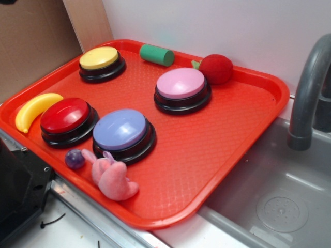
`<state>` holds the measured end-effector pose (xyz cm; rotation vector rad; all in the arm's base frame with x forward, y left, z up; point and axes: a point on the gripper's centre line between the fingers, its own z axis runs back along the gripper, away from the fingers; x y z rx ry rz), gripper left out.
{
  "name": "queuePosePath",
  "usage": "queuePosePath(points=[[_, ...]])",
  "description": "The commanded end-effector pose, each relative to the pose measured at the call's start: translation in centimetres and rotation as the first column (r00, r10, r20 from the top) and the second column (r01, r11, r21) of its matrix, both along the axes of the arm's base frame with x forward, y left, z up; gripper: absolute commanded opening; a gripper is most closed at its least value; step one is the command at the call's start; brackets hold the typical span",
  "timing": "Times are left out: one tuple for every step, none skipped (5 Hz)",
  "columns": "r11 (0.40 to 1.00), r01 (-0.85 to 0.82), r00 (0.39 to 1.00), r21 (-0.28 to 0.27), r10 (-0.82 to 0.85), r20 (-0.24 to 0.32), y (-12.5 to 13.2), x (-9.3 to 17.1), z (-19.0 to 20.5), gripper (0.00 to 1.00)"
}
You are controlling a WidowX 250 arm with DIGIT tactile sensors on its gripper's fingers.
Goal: Push the pink button.
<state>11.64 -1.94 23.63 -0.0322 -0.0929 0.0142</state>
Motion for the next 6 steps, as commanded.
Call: queuePosePath(points=[[1.000, 0.000, 1.000, 0.000, 0.000, 0.000, 0.0, 0.0, 0.0, 1.00], [0.994, 0.110, 0.993, 0.015, -0.109, -0.039, -1.5, 5.0, -5.0, 1.00], [0.984, 0.176, 0.984, -0.007, -0.175, 0.034, -3.4, 10.2, -8.5, 1.00], [0.971, 0.238, 0.971, -0.007, -0.238, 0.022, -4.2, 15.0, -11.7, 1.00], [0.955, 0.296, 0.955, 0.016, -0.295, -0.025, -4.8, 17.9, -15.6, 1.00], [0.949, 0.316, 0.948, 0.012, -0.315, -0.036, -5.0, 18.4, -17.4, 1.00]])
